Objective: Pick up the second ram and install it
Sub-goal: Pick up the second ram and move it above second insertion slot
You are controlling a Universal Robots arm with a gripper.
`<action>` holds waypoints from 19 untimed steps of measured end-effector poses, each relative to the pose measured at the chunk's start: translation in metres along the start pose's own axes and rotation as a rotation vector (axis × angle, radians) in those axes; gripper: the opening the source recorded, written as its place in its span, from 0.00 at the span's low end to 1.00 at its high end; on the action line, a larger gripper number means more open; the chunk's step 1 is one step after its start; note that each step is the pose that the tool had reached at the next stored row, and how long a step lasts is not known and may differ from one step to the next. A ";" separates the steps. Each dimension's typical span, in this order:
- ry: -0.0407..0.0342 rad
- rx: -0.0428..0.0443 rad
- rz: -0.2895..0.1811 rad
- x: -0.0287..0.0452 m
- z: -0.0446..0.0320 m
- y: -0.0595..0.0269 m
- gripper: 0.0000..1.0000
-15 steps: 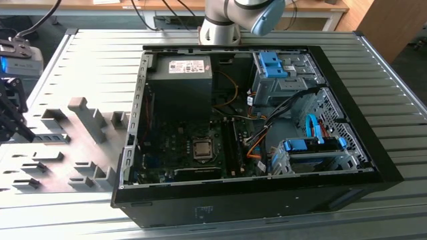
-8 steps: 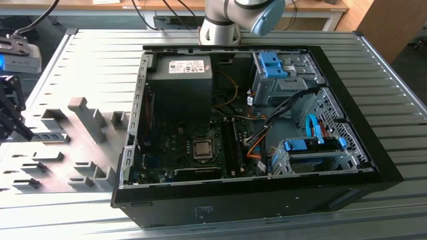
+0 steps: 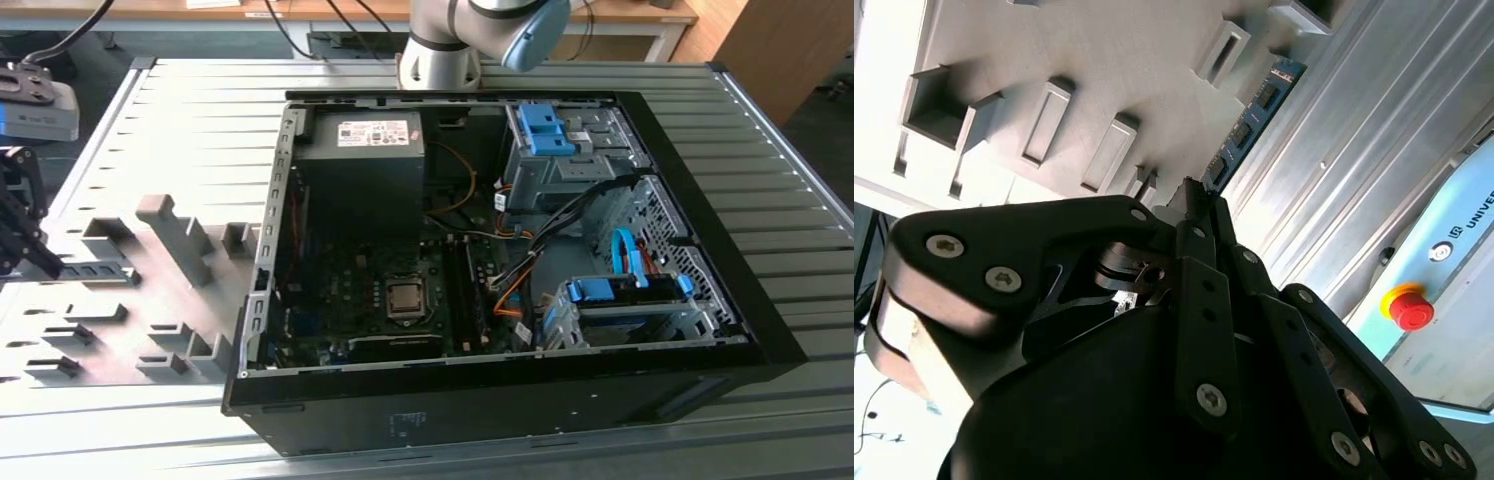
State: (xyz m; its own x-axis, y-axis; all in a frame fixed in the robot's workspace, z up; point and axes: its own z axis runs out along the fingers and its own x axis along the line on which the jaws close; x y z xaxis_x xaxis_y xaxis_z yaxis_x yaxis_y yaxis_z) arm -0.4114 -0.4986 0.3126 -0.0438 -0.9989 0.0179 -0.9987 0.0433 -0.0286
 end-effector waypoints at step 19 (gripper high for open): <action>0.0001 -0.0001 0.000 0.0004 -0.0202 -0.0006 0.14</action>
State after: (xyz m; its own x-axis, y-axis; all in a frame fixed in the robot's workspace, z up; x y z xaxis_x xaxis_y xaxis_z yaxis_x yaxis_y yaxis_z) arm -0.4115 -0.4986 0.3328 -0.0438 -0.9989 0.0180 -0.9987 0.0433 -0.0285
